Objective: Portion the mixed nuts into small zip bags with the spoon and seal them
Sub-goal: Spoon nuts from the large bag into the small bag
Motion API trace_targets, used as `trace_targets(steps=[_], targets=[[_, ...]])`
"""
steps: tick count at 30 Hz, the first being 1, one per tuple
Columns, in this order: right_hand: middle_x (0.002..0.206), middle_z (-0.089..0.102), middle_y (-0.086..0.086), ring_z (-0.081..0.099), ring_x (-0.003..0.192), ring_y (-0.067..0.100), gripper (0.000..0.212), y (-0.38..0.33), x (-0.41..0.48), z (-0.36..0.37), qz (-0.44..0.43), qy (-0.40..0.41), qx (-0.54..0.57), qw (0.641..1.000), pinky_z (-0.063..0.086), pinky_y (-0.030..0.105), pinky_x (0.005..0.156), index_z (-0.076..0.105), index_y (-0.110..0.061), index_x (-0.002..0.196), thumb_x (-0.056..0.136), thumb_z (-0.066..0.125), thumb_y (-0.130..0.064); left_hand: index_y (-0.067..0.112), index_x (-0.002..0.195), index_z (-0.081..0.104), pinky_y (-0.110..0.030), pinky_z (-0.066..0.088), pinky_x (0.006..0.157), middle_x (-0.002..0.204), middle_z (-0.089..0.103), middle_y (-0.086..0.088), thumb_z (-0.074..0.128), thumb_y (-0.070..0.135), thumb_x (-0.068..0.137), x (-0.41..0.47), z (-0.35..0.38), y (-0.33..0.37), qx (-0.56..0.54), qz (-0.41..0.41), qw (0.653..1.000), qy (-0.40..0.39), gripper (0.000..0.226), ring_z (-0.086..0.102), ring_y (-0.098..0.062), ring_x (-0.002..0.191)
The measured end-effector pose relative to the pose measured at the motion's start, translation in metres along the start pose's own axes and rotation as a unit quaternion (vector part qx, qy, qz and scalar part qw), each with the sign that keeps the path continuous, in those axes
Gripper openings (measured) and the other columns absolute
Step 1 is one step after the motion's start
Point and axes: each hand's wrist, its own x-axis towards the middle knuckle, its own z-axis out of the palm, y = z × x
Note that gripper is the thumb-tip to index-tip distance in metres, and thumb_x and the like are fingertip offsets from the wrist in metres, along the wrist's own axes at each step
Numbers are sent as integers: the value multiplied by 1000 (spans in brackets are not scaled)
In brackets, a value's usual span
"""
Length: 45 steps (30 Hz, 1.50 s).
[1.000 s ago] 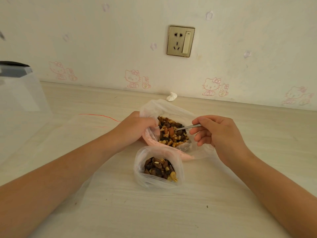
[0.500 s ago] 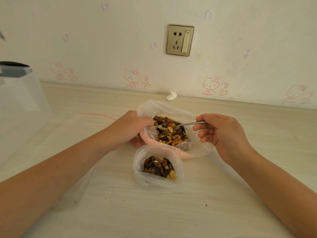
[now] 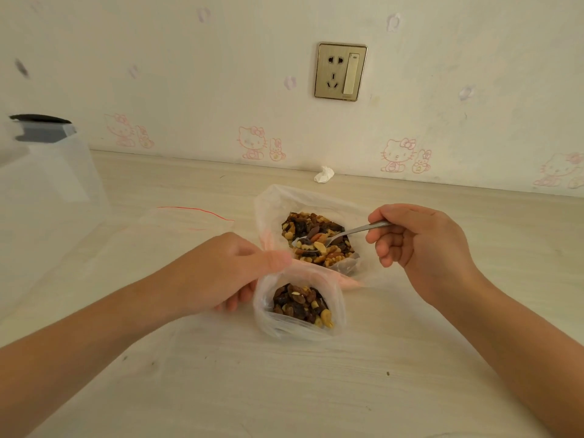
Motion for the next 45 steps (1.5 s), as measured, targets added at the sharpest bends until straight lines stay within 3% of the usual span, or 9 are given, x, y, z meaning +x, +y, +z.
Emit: trace_targets(steps=[6, 12, 16, 22, 27, 33, 37, 41, 45], targets=[[63, 67, 18, 55, 41, 20, 42, -3, -9, 6, -20, -44, -2, 999, 46, 27, 38, 79, -9, 71, 102, 51, -7, 26, 53, 55, -14, 39, 45, 45, 55, 9, 66, 31, 97, -10, 6, -1, 49, 21, 999, -4, 45, 56, -9, 45], [64, 67, 18, 57, 43, 26, 31, -6, -23, 11, -154, -99, -61, 981, 47, 28, 41, 76, -5, 77, 99, 55, -10, 22, 52, 57, -18, 40, 45, 46, 57, 6, 62, 21, 96, -9, 6, 2, 23, -4, 1000, -21, 44, 54, -12, 45], [68, 68, 12, 60, 49, 29, 27, -6, -33, 11, -261, -129, -119, 949, 48, 28, 46, 72, -4, 87, 100, 48, -4, 22, 54, 65, -21, 42, 45, 53, 65, 1, 60, 30, 91, -6, 3, 3, -10, -7, 1000, -23, 38, 57, -13, 46], [66, 67, 12, 60, 49, 28, 26, -9, -31, 10, -279, -116, -118, 946, 47, 27, 46, 71, -8, 89, 101, 48, -4, 18, 58, 67, -23, 42, 44, 55, 66, -4, 53, 34, 86, -2, 5, 1, -30, 8, 999, -29, 34, 58, -16, 46], [66, 67, 13, 59, 48, 26, 29, -10, -23, 7, -269, -33, -106, 957, 46, 27, 45, 73, -9, 84, 104, 51, -6, 18, 58, 67, -23, 42, 45, 53, 65, -3, 52, 40, 83, 1, 5, -2, -23, 25, 999, -26, 37, 58, -15, 45], [65, 66, 13, 58, 49, 25, 30, -8, -11, -2, -238, 12, -146, 960, 46, 27, 44, 73, -11, 82, 105, 53, -12, 14, 60, 72, -22, 43, 42, 57, 71, -8, 48, 68, 84, 14, -4, -9, -36, -15, 998, 39, 65, 59, -16, 42], [66, 68, 9, 59, 51, 23, 30, -7, -3, -7, -232, 30, -201, 951, 47, 28, 45, 73, -18, 81, 103, 52, -19, 9, 68, 76, -26, 46, 44, 64, 74, -13, 48, 89, 66, 36, -7, -6, -55, -68, 995, 44, 85, 62, -20, 44], [66, 68, 5, 59, 52, 19, 30, -8, 3, -12, -232, 54, -244, 940, 45, 28, 43, 71, -21, 80, 102, 51, -21, 17, 47, 67, -18, 42, 40, 50, 66, -5, 67, 71, 81, 59, 1, -2, 0, -43, 998, 46, 64, 58, -15, 39], [67, 67, 4, 59, 54, 19, 27, -7, 3, -13, -206, 15, -260, 943, 46, 29, 43, 72, -21, 82, 101, 53, -20, 8, 64, 67, -18, 40, 42, 59, 67, -13, 73, 50, 82, 69, 9, -10, 35, -24, 997, 58, 46, 60, -21, 50]])
